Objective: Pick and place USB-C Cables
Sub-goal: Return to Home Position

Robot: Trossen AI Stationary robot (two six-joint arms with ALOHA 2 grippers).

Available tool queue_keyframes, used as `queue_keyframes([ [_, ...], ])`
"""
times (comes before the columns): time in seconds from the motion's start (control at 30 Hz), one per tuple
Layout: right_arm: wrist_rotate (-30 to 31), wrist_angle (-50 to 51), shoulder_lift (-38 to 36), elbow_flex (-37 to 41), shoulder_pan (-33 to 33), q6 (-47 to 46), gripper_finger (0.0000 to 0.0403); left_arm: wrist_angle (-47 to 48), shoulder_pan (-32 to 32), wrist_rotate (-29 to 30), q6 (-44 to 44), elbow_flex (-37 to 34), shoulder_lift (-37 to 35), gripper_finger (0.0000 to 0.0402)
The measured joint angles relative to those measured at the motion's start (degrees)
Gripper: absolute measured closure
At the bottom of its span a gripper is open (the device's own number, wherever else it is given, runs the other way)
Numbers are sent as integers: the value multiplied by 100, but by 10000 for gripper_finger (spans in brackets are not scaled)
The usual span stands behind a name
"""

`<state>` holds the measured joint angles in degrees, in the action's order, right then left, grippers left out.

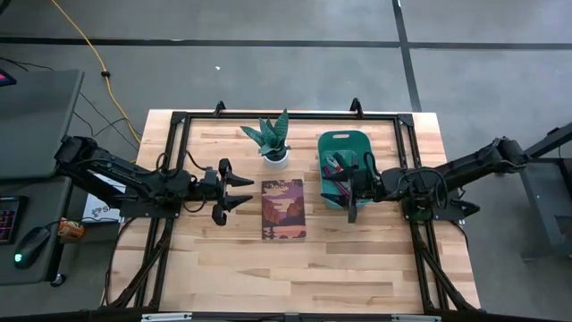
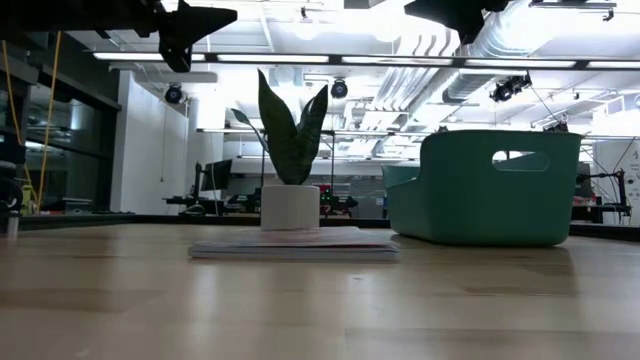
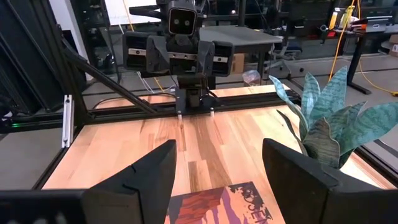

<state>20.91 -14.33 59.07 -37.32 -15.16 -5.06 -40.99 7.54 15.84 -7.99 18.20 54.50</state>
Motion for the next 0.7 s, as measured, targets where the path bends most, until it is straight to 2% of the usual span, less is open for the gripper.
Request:
queue_keyframes([
  [0.7, 184, 11, 2, 0, 4, 249, 174, 87, -1, -2, -68, 0, 0, 206],
])
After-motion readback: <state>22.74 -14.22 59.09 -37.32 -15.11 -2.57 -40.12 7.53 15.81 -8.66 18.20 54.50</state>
